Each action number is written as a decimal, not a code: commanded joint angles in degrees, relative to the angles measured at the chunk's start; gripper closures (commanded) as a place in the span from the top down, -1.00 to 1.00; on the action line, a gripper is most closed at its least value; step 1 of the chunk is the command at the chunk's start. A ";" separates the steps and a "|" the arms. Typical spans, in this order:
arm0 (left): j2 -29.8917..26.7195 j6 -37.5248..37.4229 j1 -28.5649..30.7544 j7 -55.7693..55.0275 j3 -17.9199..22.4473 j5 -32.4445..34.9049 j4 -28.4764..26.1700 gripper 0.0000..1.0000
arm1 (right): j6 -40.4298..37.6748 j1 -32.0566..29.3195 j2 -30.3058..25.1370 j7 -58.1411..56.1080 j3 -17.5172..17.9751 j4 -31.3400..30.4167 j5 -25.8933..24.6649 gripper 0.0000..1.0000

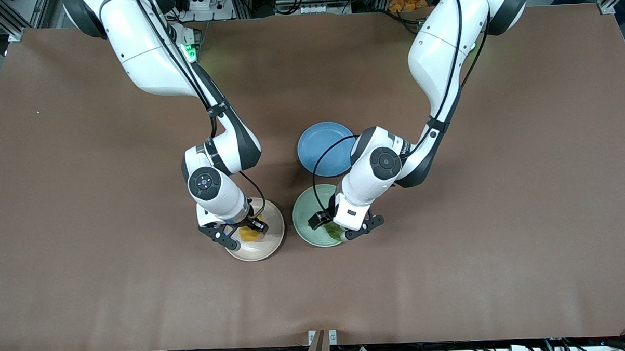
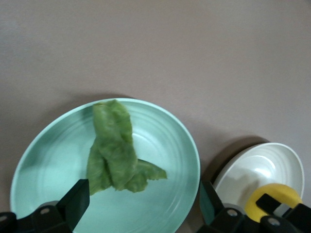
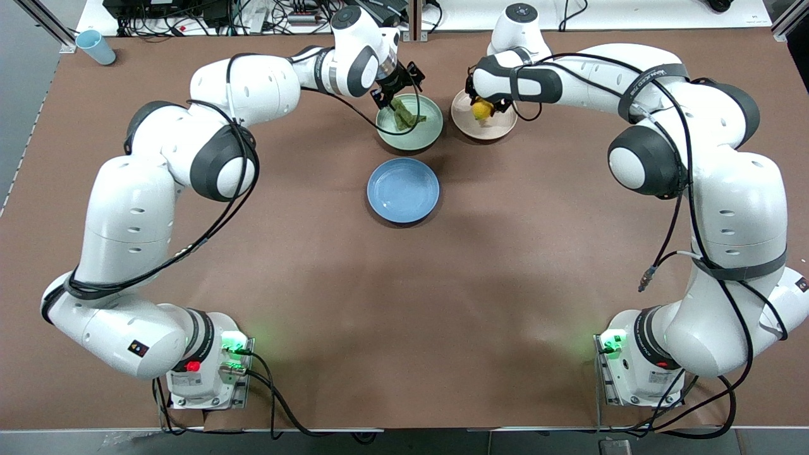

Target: Place lemon and lettuce in plates

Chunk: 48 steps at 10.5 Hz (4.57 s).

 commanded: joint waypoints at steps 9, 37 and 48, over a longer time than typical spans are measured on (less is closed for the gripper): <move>-7.06 -22.40 5.08 8.65 2.50 4.77 -1.43 1.00 | -5.12 -7.34 -3.52 -16.08 -0.49 1.56 0.30 1.00; -24.91 -10.91 26.09 34.06 2.24 12.94 -37.90 1.00 | -11.49 -14.99 -30.77 -43.96 -9.54 -25.21 -8.84 1.00; -32.99 -19.42 31.01 37.94 1.10 12.59 -38.35 1.00 | -8.64 -17.90 -31.56 -49.23 -9.63 -28.67 -8.14 1.00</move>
